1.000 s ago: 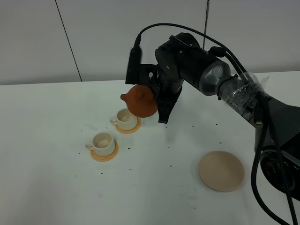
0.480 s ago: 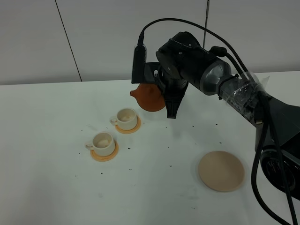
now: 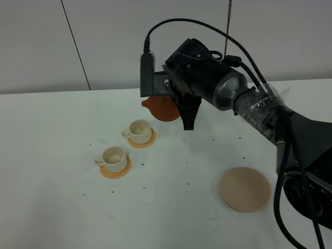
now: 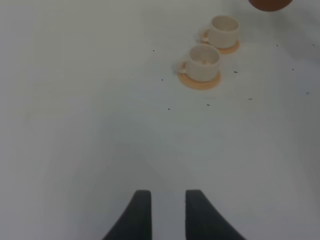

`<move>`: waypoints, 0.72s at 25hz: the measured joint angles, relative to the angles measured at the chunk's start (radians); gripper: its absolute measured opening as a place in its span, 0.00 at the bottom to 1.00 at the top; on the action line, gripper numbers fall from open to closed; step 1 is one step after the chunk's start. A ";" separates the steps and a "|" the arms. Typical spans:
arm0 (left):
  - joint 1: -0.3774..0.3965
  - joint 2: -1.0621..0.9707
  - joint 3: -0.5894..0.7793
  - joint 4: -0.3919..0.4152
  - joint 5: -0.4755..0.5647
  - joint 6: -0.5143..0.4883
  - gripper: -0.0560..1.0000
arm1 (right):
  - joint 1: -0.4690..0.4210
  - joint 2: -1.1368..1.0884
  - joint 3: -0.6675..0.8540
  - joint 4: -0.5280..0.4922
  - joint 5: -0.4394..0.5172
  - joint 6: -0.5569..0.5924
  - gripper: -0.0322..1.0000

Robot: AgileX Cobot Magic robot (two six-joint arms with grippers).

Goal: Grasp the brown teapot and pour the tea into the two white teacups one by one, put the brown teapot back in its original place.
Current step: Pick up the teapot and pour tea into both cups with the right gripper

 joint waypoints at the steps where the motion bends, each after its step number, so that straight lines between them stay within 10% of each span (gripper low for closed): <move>1: 0.000 0.000 0.000 0.000 0.000 0.000 0.28 | 0.006 0.000 0.000 -0.008 0.000 0.000 0.12; 18: 0.000 0.000 0.000 0.000 0.000 0.000 0.28 | 0.047 0.001 0.000 -0.104 0.000 -0.041 0.12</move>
